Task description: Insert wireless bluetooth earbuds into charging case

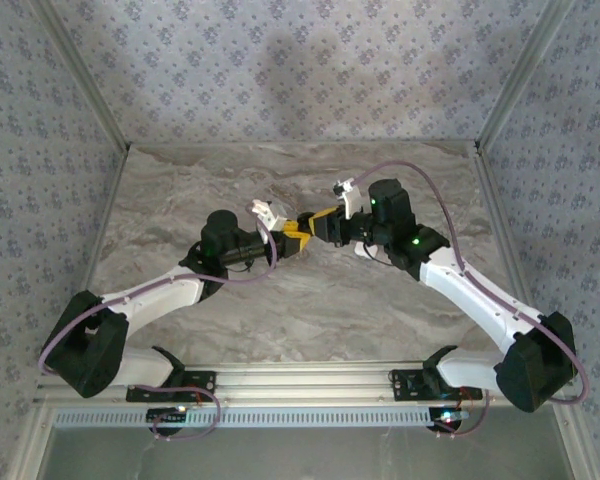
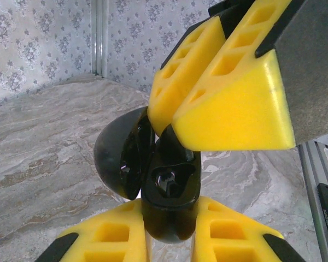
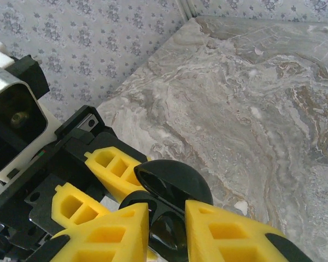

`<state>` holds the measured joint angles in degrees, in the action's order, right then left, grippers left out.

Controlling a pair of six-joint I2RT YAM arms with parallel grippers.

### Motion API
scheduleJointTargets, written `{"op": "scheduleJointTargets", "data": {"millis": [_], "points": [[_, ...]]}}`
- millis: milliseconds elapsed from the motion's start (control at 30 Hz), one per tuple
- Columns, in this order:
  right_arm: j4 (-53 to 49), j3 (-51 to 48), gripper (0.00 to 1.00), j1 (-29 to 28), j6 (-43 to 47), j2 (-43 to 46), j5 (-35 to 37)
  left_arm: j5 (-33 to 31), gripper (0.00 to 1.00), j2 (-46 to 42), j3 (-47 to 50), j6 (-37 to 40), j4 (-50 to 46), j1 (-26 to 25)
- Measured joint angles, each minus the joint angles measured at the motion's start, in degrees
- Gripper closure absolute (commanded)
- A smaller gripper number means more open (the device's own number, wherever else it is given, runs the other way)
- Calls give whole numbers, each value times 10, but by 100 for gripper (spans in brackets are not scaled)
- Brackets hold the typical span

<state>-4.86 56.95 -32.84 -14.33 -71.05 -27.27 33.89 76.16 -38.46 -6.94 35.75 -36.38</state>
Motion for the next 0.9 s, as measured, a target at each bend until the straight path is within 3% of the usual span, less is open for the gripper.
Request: {"op": "scheduleJointTargets", "data": {"millis": [233,500,900], "points": [[-10,0,63,2,21,8,-6,8,88,0,0,0,0,0],[-21,0,45,11,22,45,-15,17,88,-7,-4,4,5,-1],[-17,-15,39,37,15,84,-37,26,88,-15,-4,5,8,-2]]}}
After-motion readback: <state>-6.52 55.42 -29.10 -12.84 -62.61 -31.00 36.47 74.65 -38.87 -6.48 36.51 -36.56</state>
